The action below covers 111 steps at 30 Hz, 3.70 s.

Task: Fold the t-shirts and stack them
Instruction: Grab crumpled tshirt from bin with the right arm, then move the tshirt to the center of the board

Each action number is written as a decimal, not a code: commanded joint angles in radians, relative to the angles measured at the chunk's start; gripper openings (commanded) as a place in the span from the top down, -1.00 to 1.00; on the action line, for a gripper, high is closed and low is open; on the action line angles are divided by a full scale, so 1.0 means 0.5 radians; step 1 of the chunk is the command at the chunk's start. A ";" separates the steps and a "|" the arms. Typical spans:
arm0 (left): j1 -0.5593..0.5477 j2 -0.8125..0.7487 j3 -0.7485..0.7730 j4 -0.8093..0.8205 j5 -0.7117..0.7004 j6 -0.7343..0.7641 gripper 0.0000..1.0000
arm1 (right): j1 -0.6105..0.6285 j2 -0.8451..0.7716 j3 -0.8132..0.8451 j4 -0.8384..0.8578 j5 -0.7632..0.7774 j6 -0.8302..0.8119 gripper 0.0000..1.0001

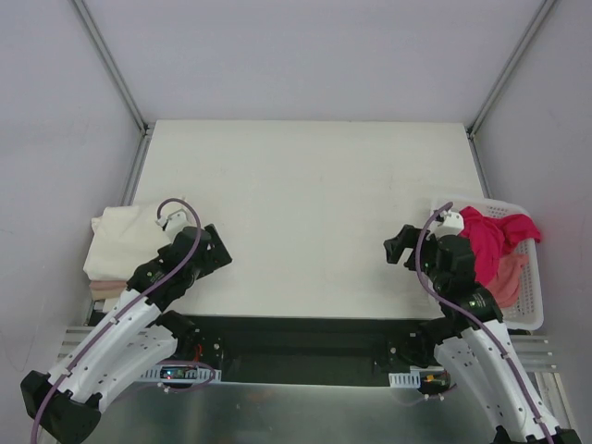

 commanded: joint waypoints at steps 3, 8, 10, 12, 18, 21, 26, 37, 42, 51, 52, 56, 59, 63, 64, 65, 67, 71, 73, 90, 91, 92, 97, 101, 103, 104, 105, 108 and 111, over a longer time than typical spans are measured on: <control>-0.013 -0.036 0.075 -0.051 0.034 -0.032 -0.99 | 0.014 -0.119 0.091 -0.086 -0.016 0.005 -0.93; -0.013 -0.079 0.020 -0.051 0.034 -0.056 -0.98 | 0.014 -0.077 0.149 -0.108 -0.007 0.038 -0.93; -0.013 -0.095 0.023 -0.054 0.040 -0.017 -0.99 | 0.014 0.000 0.231 -0.135 0.069 0.045 -0.93; -0.013 -0.101 0.014 -0.051 0.025 -0.013 -0.98 | 0.014 0.061 0.314 -0.212 0.158 0.066 -0.93; -0.013 -0.076 -0.005 -0.051 -0.006 -0.001 -0.99 | -0.108 0.558 0.915 -0.712 0.797 0.103 -0.93; -0.013 -0.052 -0.017 -0.048 0.012 0.017 -0.99 | -0.408 0.928 1.142 -0.847 0.748 0.094 -0.93; -0.013 -0.027 -0.039 -0.045 0.058 -0.013 -0.99 | -0.921 1.199 1.229 -0.845 0.567 0.176 -0.93; -0.013 0.083 -0.014 0.038 0.123 0.027 -0.99 | -1.151 1.868 1.318 -0.823 0.754 0.152 -0.94; -0.013 0.059 -0.002 0.041 0.156 0.075 -0.98 | -1.213 1.939 1.287 -0.786 0.666 0.177 -0.80; -0.013 -0.073 -0.045 0.044 0.101 0.051 -0.99 | -1.277 1.599 1.171 -0.700 0.574 0.167 0.84; -0.013 -0.079 -0.054 0.044 0.089 0.033 -0.99 | -1.277 1.568 1.171 -0.691 0.546 0.158 0.94; -0.013 -0.061 -0.020 0.038 0.107 0.075 -0.98 | -1.277 1.345 1.229 -0.706 0.441 0.127 0.99; -0.013 -0.049 -0.045 0.044 0.071 0.045 -0.99 | -1.277 1.139 1.315 -0.666 0.219 0.060 0.99; -0.013 -0.006 -0.060 0.047 0.049 0.026 -0.99 | -1.277 0.933 1.526 -0.672 0.040 0.023 0.99; -0.010 0.006 -0.063 0.050 0.055 0.029 -0.99 | -1.274 0.899 1.575 -0.654 -0.006 0.047 0.99; -0.013 0.022 -0.066 0.059 0.055 0.029 -0.99 | -1.274 0.838 1.642 -0.621 -0.116 0.060 0.99; -0.013 0.037 -0.072 0.063 0.049 0.026 -0.99 | -1.271 0.798 1.738 -0.528 -0.291 0.099 0.99; -0.013 0.037 -0.069 0.069 0.083 0.036 -0.99 | -1.225 0.920 2.188 -0.479 -0.616 0.127 0.99; -0.013 0.022 -0.078 0.075 0.086 0.045 -0.99 | -1.191 1.009 2.480 -0.424 -0.785 0.167 0.99; -0.013 -0.226 -0.152 0.084 0.181 0.020 -0.99 | 0.041 1.871 3.349 0.380 -1.562 0.640 0.99; -0.013 -0.236 -0.152 0.084 0.211 0.020 -0.99 | 0.078 1.899 3.315 0.374 -1.571 0.640 0.99; -0.013 -0.245 -0.149 0.078 0.224 0.032 -0.99 | 0.121 1.905 3.203 0.374 -1.574 0.640 0.99; -0.013 -0.285 -0.161 0.072 0.276 -0.020 -0.99 | 0.076 1.810 2.742 0.157 -1.312 0.335 0.99; -0.013 -0.276 -0.171 0.075 0.282 -0.056 -0.99 | -0.065 1.651 2.166 -0.236 -0.805 0.201 0.81; -0.013 -0.248 -0.168 0.075 0.282 -0.056 -0.99 | -0.203 1.596 1.758 -0.295 -0.621 0.201 0.72; -0.013 -0.236 -0.155 0.075 0.291 -0.047 -0.98 | -0.249 1.595 1.650 -0.347 -0.560 0.207 0.67; -0.013 -0.227 -0.149 0.075 0.295 -0.041 -0.99 | -0.292 1.626 1.485 -0.365 -0.498 0.216 0.59; -0.013 -0.144 -0.131 0.075 0.264 -0.044 -0.99 | -0.363 1.693 1.398 -0.424 -0.433 0.119 -0.58; -0.013 -0.025 -0.082 0.090 0.215 -0.090 -0.99 | -0.284 1.630 1.401 -0.427 -0.348 -0.022 -0.93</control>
